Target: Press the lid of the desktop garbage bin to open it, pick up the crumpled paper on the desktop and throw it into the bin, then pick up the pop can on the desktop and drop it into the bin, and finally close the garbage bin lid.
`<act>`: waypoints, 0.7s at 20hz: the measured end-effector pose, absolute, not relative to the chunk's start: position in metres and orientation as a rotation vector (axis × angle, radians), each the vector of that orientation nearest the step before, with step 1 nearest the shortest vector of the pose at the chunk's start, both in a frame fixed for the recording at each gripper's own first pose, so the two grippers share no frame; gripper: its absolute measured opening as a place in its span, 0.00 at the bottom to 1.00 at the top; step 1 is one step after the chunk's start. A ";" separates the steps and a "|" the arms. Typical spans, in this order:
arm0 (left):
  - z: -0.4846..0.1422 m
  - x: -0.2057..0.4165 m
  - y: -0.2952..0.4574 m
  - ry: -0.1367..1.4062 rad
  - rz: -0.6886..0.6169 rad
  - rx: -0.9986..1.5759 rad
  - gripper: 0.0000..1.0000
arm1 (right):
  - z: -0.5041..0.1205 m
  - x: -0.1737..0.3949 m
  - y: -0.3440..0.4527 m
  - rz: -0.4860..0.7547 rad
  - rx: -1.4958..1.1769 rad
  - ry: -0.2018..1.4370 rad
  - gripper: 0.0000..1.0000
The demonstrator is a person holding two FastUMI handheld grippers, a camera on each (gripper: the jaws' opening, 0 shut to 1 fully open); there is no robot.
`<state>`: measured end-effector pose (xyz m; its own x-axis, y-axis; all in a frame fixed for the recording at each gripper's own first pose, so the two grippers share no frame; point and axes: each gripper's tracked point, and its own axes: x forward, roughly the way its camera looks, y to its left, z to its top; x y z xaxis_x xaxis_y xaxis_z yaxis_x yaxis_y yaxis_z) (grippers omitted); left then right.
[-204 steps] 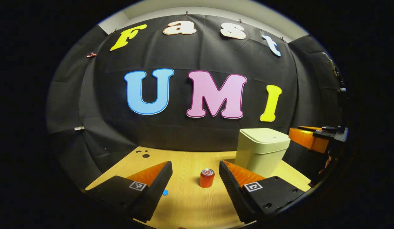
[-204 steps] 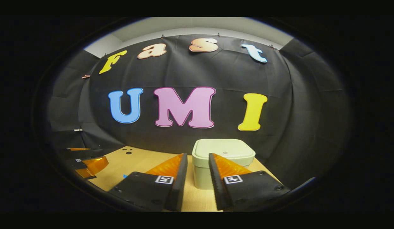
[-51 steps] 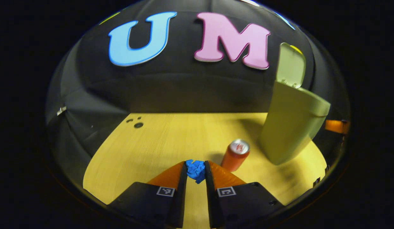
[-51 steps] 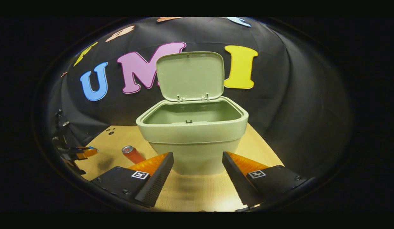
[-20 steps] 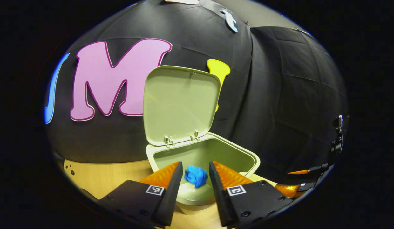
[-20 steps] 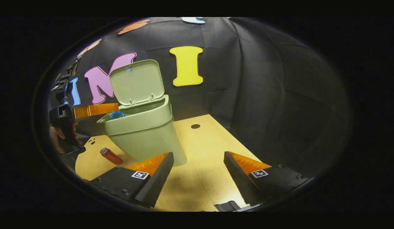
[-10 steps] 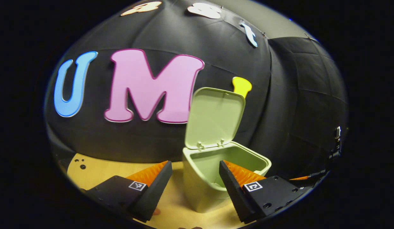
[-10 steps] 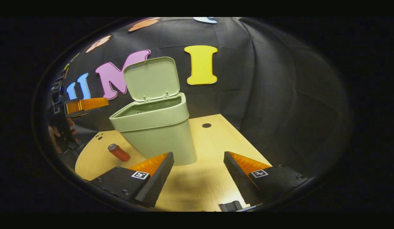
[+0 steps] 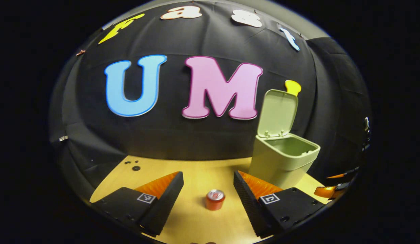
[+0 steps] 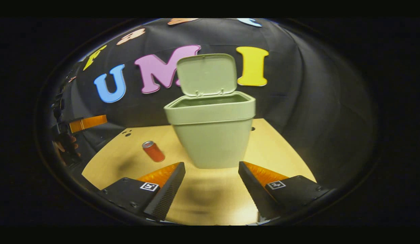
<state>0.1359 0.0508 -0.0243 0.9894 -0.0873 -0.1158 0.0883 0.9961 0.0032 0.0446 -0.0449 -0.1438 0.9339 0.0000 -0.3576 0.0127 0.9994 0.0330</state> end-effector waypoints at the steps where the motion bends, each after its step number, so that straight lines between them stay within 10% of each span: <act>1: -0.032 0.125 0.066 0.132 -0.055 -0.007 0.96 | -0.151 0.046 -0.027 0.031 0.022 0.379 0.99; 14: -0.091 0.031 0.170 0.260 0.209 -0.066 0.96 | -0.221 0.111 0.134 0.340 -0.096 0.470 1.00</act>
